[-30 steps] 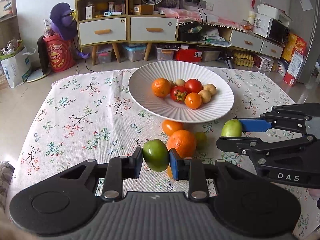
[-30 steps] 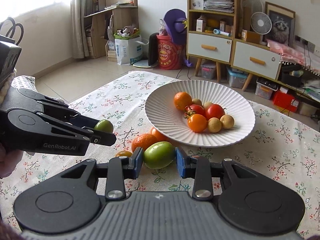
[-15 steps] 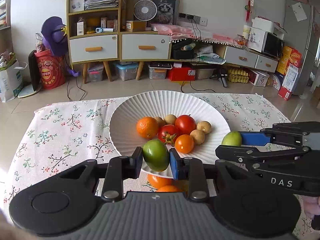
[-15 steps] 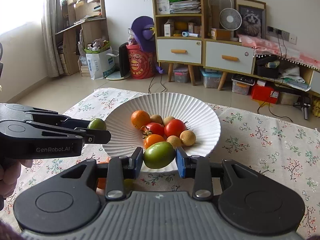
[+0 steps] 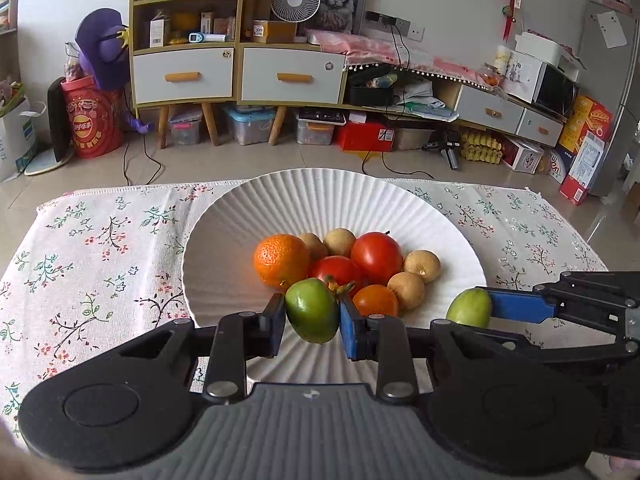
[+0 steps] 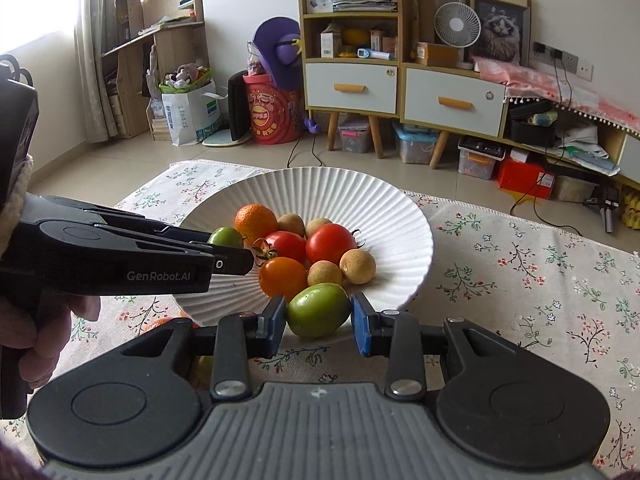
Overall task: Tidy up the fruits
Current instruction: 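Carry both green tomatoes over the white bowl with both tools, then open both tools to drop the green tomatoes into the bowl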
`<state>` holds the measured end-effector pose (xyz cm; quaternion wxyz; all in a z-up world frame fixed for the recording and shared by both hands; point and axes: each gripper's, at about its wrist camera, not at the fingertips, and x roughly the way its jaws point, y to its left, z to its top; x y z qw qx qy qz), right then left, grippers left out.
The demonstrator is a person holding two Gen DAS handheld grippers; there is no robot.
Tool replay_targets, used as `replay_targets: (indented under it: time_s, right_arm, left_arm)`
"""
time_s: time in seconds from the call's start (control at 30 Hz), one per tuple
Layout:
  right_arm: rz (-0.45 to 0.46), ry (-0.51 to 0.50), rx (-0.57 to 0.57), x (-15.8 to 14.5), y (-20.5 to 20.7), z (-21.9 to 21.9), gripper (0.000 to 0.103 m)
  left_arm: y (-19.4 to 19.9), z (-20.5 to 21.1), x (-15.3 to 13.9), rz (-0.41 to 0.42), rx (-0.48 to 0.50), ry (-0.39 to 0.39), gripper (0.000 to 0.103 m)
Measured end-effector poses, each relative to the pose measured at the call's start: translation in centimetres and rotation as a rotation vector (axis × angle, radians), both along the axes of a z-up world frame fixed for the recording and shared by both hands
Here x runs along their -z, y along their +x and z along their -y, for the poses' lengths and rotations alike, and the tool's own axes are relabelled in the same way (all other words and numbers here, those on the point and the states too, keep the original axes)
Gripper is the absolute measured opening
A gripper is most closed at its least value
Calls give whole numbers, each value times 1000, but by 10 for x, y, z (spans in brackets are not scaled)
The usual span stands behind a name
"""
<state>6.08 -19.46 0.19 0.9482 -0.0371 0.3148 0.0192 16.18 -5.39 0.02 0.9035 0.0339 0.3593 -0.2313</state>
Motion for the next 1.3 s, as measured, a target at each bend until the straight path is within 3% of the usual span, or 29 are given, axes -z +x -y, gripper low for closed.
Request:
replay_targets:
  time_s: [0.5,0.73,1.2,1.3]
  right_arm:
    - [1,2,-6,-3,-3,1,35]
    - [11,10,-2,-5,-8,2,51]
    - [24,29,-9,-10,-27,2,72]
    - [22,32,-24,-8,-33,0,76]
  left_arm:
    - [1,1,-3,7,8,19,26]
    - [-5,0,-8,15,10,16,40]
    - [-31,-22,-16,24,-7,37,67]
    - [-38,-28,-18,32,-16,50,77]
